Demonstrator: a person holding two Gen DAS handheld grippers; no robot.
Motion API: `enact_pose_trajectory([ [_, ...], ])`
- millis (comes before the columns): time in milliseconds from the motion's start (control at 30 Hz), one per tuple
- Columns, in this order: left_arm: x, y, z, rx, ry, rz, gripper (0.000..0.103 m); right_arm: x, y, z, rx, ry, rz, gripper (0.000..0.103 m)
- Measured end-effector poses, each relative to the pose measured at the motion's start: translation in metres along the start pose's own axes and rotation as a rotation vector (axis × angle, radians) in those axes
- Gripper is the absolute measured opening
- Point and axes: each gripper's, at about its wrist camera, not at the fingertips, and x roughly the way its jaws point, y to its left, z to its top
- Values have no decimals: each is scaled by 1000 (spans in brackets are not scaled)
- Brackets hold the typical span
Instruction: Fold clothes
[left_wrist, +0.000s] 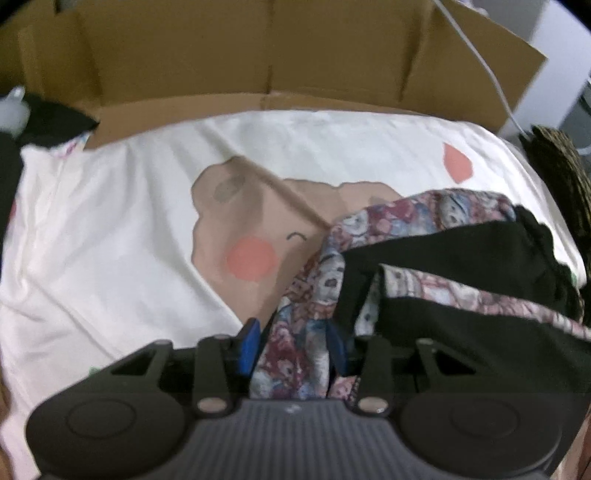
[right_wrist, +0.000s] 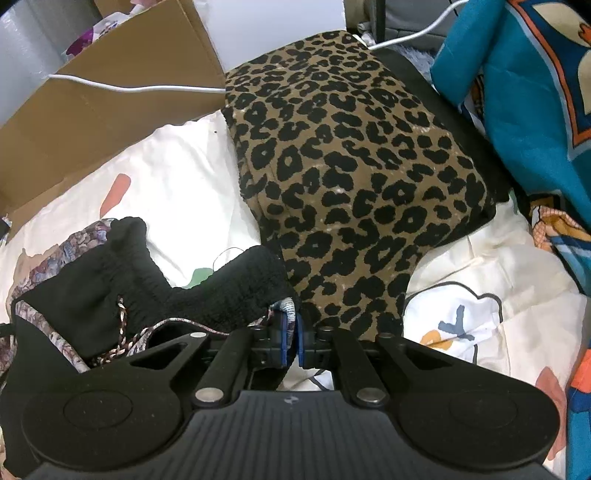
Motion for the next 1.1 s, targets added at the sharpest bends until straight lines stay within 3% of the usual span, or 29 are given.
enact_pose_trajectory([
  [233, -16, 29, -1, -167, -59, -85, 42, 2, -3, 0, 10, 7, 12, 7],
  [467, 6, 29, -5, -190, 9, -59, 42, 4, -3, -3, 9, 12, 6, 7],
  [633, 13, 22, -12, -146, 39, -38, 41, 7, -5, -4, 18, 24, 3, 8],
  [700, 11, 22, -14, -141, 47, -39, 36, 11, -6, -5, 25, 42, 1, 8],
  [767, 9, 25, -15, -148, 52, -29, 9, 16, -8, -7, 31, 67, -3, 9],
  [1100, -42, 52, -27, -255, -40, 58, 3, 19, -10, -10, 57, 63, 36, 4],
])
